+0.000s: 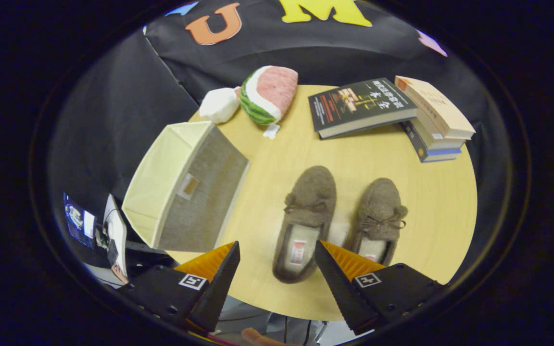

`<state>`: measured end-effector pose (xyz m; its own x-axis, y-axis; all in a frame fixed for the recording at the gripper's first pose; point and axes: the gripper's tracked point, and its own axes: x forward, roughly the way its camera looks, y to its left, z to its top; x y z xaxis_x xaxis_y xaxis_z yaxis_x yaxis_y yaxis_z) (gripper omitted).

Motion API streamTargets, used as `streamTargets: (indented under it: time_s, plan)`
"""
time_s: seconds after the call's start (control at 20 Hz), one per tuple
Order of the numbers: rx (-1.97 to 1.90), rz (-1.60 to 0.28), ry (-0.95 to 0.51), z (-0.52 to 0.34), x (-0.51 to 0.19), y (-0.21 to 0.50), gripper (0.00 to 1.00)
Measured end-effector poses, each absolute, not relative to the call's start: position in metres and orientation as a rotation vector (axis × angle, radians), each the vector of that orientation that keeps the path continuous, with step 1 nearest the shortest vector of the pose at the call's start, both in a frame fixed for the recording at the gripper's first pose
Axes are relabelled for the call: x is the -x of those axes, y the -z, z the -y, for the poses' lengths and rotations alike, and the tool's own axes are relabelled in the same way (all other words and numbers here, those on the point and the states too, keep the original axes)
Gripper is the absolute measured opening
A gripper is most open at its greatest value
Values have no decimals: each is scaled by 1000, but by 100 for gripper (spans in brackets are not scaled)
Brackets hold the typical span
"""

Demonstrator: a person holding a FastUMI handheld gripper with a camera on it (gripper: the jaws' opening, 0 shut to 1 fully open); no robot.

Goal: Open the storage box then place both shoes into the box .Put the left shoe in first, then the right shoe, with the right side of both shoes facing outward in a uniform manner.

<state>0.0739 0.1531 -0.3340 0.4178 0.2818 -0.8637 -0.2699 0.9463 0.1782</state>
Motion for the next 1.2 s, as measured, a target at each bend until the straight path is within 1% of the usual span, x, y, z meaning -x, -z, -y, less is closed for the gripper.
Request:
streamTargets:
  time_s: [0.15, 0.2, 0.25, 0.3, 0.45, 0.5, 0.65, 0.8, 0.85, 0.9, 1.1, 1.2]
  plan:
    - [14, -1119, -253, -127, -76, 363, 93]
    - [31, -1133, -220, -119, -77, 373, 91]
    - [43, -1137, -204, -115, -79, 378, 86]
    - [56, -1134, -184, -112, -81, 382, 86]
    - [74, -1143, -155, -109, -87, 390, 78]
    - [86, -1141, -123, -104, -92, 392, 78]
    - [113, -1156, -125, -112, -96, 404, 56]
    - [50, -1233, -67, -116, -92, 421, 33]
    - [14, -1244, -57, -119, -92, 425, 13]
    - [-19, -1263, -46, -121, -90, 427, 9]
    - [-134, -1297, -64, -128, -88, 427, 8]
    - [-226, -1317, -91, -130, -80, 419, 1]
